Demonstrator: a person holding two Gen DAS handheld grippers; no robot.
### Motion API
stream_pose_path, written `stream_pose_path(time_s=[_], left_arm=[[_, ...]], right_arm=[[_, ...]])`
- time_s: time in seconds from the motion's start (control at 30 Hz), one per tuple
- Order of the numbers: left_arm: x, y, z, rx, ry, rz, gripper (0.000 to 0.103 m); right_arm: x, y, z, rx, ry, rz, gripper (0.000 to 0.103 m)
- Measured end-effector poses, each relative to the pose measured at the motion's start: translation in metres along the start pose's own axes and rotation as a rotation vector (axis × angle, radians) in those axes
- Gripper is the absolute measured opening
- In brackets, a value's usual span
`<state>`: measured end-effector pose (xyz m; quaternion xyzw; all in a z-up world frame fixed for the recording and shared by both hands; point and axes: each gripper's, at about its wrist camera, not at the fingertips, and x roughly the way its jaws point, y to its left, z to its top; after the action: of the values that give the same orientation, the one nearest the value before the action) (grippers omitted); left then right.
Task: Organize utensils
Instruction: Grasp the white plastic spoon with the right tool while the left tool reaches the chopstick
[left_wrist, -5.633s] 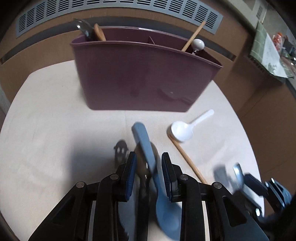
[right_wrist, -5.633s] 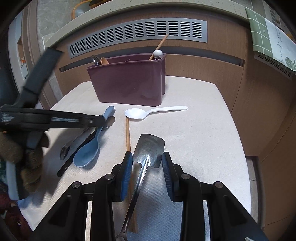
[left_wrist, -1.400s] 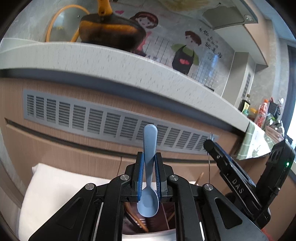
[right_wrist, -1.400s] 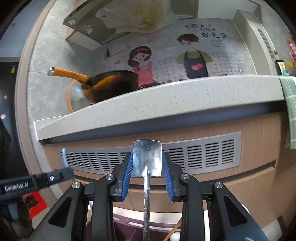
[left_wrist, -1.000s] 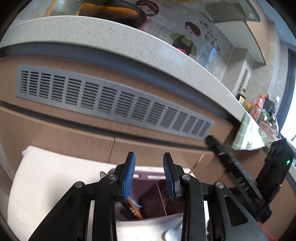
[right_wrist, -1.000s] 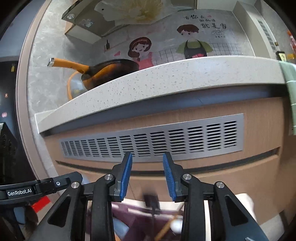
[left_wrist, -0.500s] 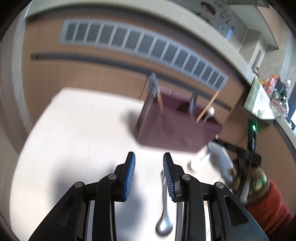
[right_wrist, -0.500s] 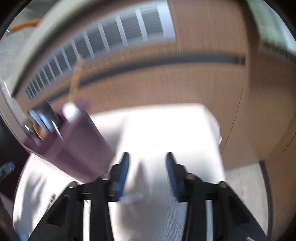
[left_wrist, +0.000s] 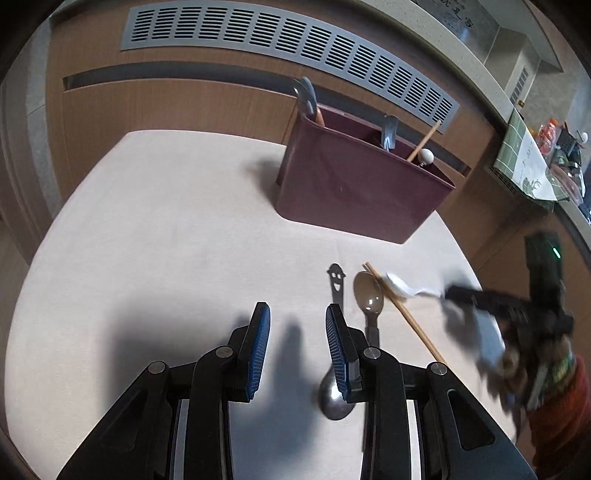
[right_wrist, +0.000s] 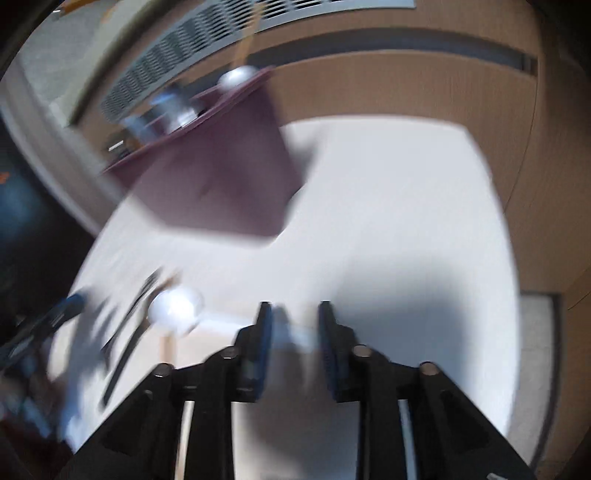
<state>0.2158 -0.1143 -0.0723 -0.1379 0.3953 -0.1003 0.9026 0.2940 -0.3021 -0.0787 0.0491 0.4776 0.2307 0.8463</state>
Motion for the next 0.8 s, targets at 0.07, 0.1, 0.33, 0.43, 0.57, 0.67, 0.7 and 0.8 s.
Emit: stream_pose_path(time_s=[0.07, 0.1, 0.33, 0.43, 0.57, 0.67, 0.7, 0.8], left_arm=[[0.002, -0.006, 0.0, 0.012, 0.01, -0.007, 0.033], [0.002, -0.009, -0.001, 0.021, 0.015, -0.01, 0.033], [-0.005, -0.012, -0.002, 0.046, 0.027, -0.004, 0.033], [-0.007, -0.006, -0.002, 0.035, 0.029, 0.004, 0.033], [-0.009, 0.002, -0.004, 0.023, 0.034, 0.008, 0.033], [-0.01, 0.009, -0.007, 0.018, 0.041, 0.01, 0.033], [-0.01, 0.011, -0.009, 0.016, 0.043, 0.01, 0.033], [-0.009, 0.014, -0.011, 0.007, 0.054, 0.004, 0.033]], right_arm=[[-0.007, 0.013, -0.018, -0.034, 0.012, 0.043, 0.036], [-0.008, 0.02, -0.026, -0.062, 0.012, 0.046, 0.037], [0.008, 0.077, -0.03, -0.41, -0.001, -0.122, 0.04], [0.023, 0.093, -0.014, -0.46, 0.019, -0.1, 0.039], [0.045, 0.102, 0.016, -0.479, 0.053, -0.061, 0.04], [0.055, 0.111, 0.023, -0.495, 0.061, -0.048, 0.041], [0.056, 0.113, 0.025, -0.5, 0.062, -0.044, 0.041], [0.056, 0.112, 0.025, -0.487, 0.06, -0.04, 0.037]])
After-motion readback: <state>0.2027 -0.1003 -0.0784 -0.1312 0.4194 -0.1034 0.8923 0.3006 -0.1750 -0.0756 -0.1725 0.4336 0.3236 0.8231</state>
